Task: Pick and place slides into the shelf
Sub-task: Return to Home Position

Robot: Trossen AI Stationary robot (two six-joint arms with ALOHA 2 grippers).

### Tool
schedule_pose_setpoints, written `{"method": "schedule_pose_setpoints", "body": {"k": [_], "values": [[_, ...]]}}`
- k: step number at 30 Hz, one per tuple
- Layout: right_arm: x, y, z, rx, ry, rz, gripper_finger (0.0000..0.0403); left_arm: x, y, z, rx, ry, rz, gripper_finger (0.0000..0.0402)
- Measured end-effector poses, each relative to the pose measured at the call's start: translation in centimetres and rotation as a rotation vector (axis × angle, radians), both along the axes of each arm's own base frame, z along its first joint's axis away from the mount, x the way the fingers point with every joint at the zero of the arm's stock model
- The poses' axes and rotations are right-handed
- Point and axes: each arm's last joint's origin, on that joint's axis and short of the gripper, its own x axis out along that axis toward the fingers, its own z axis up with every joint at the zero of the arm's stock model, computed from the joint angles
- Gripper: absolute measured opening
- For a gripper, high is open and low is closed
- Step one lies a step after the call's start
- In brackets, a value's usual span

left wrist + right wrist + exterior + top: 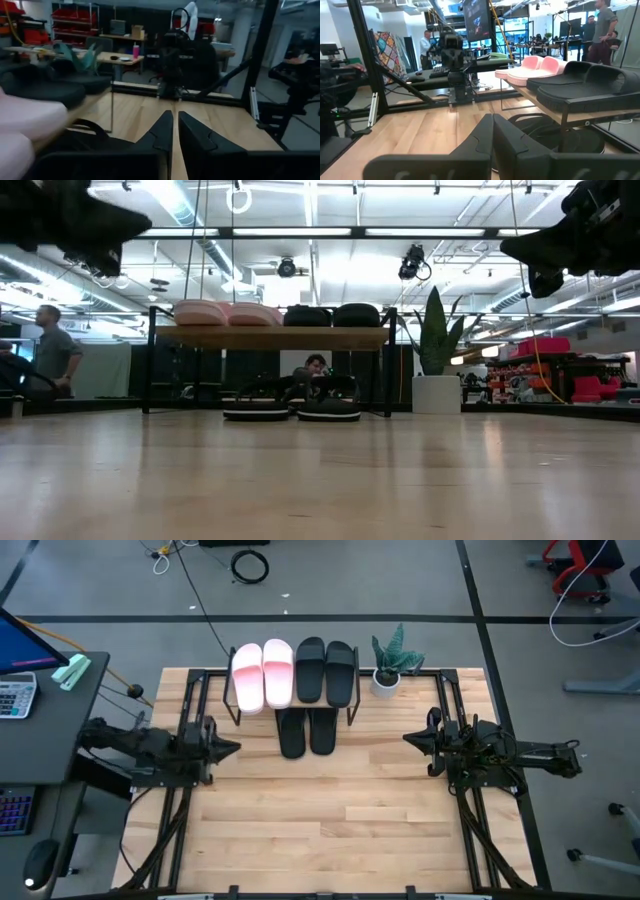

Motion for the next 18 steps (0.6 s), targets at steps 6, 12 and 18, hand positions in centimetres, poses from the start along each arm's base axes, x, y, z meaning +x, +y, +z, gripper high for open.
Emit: {"method": "schedule_pose_setpoints", "body": {"k": [6,12,18], "values": [[0.0,0.0,0.0,0.0,0.0,0.0,0.0014,0.8,-0.8,-3.1,-0.003,-0.153,-0.144,0.0039],[0.0,0.0,0.0,0.0,0.0,0.0,0.0014,0.6,-1.3,-2.7,0.046,-0.17,-0.262,0.003],[0.0,0.0,0.0,0.001,0.002,0.0,0.0014,0.8,-1.3,-3.8,0.141,-0.056,-0.262,0.0023]]}}
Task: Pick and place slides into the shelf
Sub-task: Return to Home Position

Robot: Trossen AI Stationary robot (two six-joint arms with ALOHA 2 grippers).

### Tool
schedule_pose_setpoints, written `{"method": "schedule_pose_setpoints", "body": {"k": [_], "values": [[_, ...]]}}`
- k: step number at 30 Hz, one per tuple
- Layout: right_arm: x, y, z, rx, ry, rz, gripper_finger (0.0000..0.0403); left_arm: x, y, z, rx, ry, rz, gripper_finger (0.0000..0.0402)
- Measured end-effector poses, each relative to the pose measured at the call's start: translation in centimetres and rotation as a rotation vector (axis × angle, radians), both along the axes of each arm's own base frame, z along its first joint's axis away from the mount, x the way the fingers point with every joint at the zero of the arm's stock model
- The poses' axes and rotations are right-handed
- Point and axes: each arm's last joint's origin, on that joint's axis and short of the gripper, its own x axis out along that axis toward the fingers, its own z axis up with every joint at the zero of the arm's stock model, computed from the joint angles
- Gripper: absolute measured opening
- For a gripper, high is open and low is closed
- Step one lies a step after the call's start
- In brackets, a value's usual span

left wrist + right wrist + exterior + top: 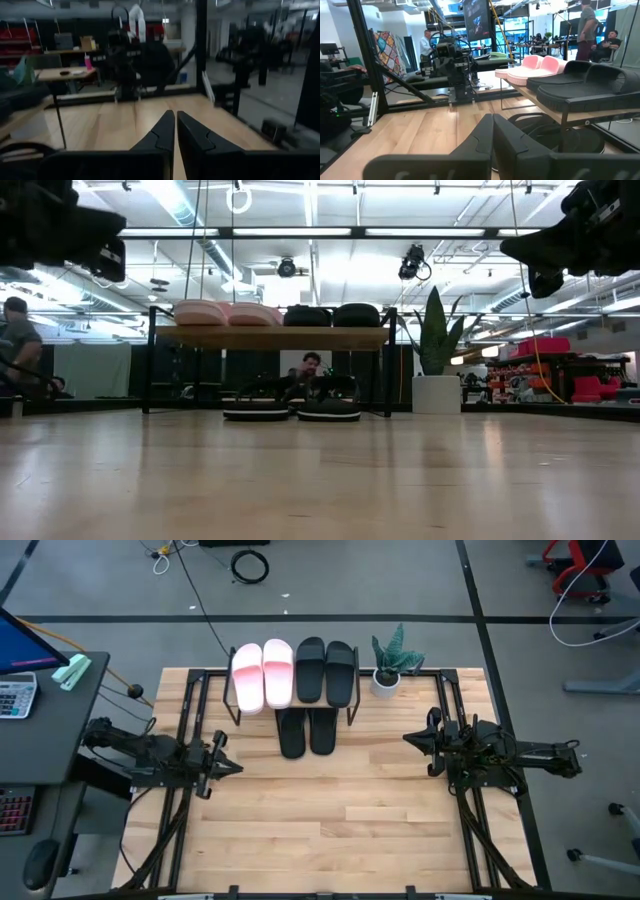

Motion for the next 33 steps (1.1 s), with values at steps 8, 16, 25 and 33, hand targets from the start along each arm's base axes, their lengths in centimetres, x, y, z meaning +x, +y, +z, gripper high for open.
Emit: {"method": "schedule_pose_setpoints", "body": {"k": [8,16,25,33], "values": [[0.0,0.0,0.0,-0.001,0.0,0.0,0.0014,0.07,-0.03,-0.74,-0.047,0.084,-0.008,0.0036],[0.0,0.0,0.0,0.0,0.0,0.0,0.0014,0.08,-0.03,-0.72,-0.053,0.084,-0.008,0.0033],[0.0,0.0,0.0,-0.001,0.0,0.0,0.0014,0.09,-0.03,-0.72,-0.053,0.084,-0.007,0.0024],[0.0,0.0,0.0,0.0,0.0,0.0,0.0014,0.09,-0.03,-0.72,-0.052,0.084,-0.006,0.0037]]}}
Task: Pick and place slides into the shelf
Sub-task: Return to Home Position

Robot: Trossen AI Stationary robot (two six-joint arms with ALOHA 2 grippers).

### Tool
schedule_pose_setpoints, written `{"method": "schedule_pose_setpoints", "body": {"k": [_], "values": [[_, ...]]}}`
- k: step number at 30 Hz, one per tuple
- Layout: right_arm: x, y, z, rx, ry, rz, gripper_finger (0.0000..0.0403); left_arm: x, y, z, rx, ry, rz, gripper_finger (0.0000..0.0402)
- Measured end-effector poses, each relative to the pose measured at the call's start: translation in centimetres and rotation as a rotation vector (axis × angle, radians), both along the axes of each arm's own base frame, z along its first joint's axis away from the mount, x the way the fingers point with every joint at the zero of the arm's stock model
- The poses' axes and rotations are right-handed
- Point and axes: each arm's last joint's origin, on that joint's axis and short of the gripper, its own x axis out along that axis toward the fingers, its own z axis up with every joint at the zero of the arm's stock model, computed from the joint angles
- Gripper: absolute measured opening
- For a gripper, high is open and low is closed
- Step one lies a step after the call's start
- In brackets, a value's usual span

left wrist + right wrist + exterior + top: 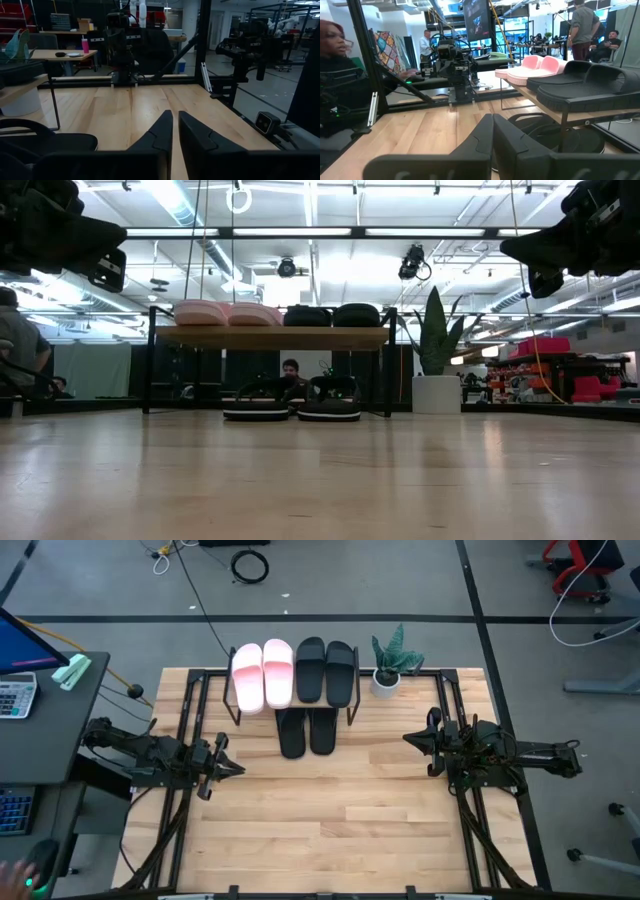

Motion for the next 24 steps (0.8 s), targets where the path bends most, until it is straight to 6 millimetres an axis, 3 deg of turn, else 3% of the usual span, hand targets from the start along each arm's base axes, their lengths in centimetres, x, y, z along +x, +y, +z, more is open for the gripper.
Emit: {"method": "schedule_pose_setpoints", "body": {"k": [16,24], "values": [[0.0,0.0,0.0,0.0,0.0,0.0,0.0014,0.0,0.0,0.0,0.0,0.0,0.0,0.0023],[0.0,0.0,0.0,0.0,0.0,0.0,0.0014,0.0,0.0,0.0,0.0,0.0,0.0,0.0035]]}}
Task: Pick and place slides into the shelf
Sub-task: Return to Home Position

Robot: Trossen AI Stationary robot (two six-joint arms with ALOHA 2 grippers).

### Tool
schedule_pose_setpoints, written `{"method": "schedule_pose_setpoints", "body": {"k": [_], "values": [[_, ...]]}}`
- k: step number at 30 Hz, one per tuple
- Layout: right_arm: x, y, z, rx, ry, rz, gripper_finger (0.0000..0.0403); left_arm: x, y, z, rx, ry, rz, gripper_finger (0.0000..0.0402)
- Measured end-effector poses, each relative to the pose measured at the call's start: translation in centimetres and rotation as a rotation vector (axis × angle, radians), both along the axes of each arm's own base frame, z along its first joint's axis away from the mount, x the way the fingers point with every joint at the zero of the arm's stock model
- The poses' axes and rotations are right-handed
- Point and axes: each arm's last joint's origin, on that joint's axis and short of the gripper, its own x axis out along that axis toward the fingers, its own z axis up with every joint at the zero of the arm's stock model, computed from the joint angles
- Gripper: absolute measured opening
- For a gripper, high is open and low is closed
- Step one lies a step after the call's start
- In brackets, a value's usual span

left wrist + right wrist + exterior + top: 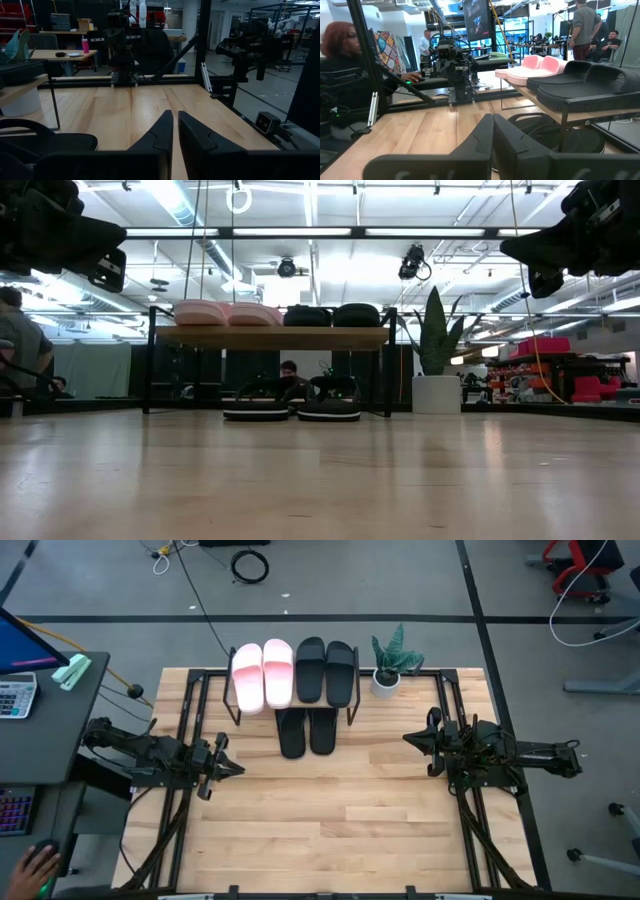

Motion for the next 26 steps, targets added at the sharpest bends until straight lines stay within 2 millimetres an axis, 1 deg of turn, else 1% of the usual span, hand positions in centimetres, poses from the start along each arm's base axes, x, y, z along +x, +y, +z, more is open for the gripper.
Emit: {"method": "schedule_pose_setpoints", "body": {"k": [6,19,26], "values": [[0.0,0.0,0.0,0.0,0.0,0.0,0.0014,0.0,0.0,0.0,0.0,0.0,0.0,0.0038],[0.0,0.0,0.0,0.0,0.0,0.0,0.0014,0.0,0.0,0.0,0.0,0.0,0.0,0.0023],[0.0,0.0,0.0,0.0,0.0,0.0,0.0014,0.0,0.0,0.0,0.0,0.0,0.0,0.0031]]}}
